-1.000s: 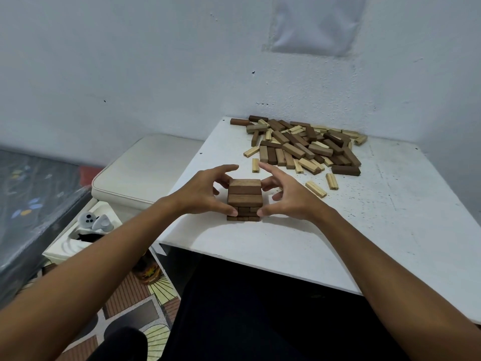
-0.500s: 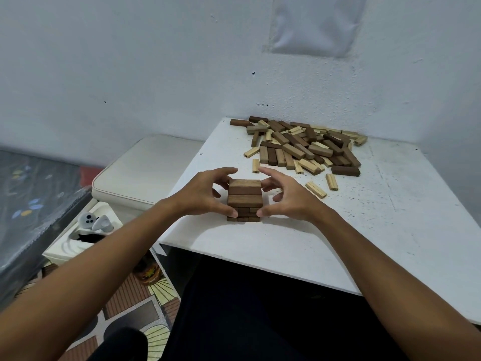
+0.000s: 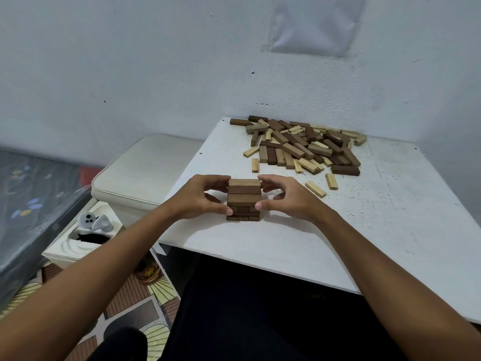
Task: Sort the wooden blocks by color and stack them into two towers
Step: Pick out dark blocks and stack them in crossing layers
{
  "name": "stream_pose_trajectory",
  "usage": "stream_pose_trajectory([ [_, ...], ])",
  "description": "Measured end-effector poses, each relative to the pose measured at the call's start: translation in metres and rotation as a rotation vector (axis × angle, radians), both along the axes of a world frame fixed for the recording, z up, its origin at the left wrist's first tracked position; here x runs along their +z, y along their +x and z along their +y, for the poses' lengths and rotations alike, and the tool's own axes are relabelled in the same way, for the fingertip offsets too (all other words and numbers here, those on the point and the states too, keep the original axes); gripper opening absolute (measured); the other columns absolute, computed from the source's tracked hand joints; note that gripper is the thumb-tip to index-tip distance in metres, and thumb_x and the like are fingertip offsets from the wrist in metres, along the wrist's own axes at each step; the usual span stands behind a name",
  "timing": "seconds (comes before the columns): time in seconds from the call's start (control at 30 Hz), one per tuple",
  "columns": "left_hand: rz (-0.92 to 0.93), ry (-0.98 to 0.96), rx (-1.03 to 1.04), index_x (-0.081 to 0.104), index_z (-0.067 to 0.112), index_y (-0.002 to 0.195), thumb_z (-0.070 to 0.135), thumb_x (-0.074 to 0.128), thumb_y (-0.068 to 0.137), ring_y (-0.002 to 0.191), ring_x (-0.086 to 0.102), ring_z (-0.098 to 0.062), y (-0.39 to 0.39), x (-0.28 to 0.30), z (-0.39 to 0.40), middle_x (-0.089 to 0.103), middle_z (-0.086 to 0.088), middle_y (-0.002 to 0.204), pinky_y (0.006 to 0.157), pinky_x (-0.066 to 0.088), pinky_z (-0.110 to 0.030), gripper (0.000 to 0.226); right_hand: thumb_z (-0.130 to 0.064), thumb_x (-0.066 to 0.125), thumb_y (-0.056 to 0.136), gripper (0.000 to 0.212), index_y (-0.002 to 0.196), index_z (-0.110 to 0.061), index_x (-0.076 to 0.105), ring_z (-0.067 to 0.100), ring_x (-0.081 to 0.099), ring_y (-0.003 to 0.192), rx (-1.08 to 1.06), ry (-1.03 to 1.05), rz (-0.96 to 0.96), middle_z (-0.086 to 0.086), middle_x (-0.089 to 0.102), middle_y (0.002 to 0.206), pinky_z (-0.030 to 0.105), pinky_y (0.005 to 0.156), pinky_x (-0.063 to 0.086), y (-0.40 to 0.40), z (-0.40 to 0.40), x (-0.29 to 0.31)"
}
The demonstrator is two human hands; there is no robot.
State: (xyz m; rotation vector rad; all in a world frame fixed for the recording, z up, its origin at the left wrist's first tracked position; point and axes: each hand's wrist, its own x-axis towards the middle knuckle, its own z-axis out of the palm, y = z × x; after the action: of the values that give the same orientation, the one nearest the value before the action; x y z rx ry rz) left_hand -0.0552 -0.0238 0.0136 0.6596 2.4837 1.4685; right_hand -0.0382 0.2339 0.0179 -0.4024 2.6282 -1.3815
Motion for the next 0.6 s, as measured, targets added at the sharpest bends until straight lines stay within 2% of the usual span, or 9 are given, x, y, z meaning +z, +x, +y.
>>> stream_pose_trajectory([
  [0.13,0.018,-0.006,0.001,0.058,0.009,0.133,0.034,0.087,0.055,0.113,0.063,-0.012,-0.0005,0.0002,0.0002,0.068,0.003,0.12,0.084,0.059,-0.042,0.086,-0.048,0.077,0.064,0.087,0.143,-0.024,0.047,0.008,0.056,0.116,-0.01,0.002,0.008,0.0,0.059,0.129,0.034,0.093,0.052,-0.0002,0.0013,-0.0014],
  [0.23,0.02,-0.004,0.001,0.057,0.009,0.133,0.034,0.088,0.056,0.113,0.062,-0.012,-0.0003,-0.0006,-0.0003,0.068,0.002,0.12,0.084,0.059,-0.043,0.086,-0.041,0.08,0.07,0.083,0.143,-0.022,0.046,0.009,0.056,0.115,-0.003,-0.005,0.012,0.002,0.059,0.13,0.034,0.093,0.052,-0.0007,0.0019,-0.0017],
  [0.4,0.017,0.0,0.003,0.056,0.008,0.134,0.036,0.088,0.055,0.113,0.062,-0.012,-0.0008,-0.0019,-0.0009,0.068,0.001,0.121,0.085,0.058,-0.043,0.09,-0.048,0.076,0.064,0.088,0.143,-0.022,0.046,0.009,0.056,0.115,-0.003,0.006,0.017,0.0,0.059,0.13,0.032,0.092,0.052,0.0,0.0008,-0.0008],
  [0.6,-0.001,0.017,0.021,0.056,0.009,0.134,0.036,0.09,0.049,0.112,0.063,-0.011,-0.0011,-0.0039,-0.0012,0.068,0.002,0.118,0.083,0.059,-0.04,0.095,-0.043,0.08,0.068,0.085,0.143,-0.023,0.046,0.008,0.057,0.115,0.002,-0.008,0.012,-0.001,0.061,0.128,0.035,0.093,0.053,0.0008,0.0026,-0.001],
])
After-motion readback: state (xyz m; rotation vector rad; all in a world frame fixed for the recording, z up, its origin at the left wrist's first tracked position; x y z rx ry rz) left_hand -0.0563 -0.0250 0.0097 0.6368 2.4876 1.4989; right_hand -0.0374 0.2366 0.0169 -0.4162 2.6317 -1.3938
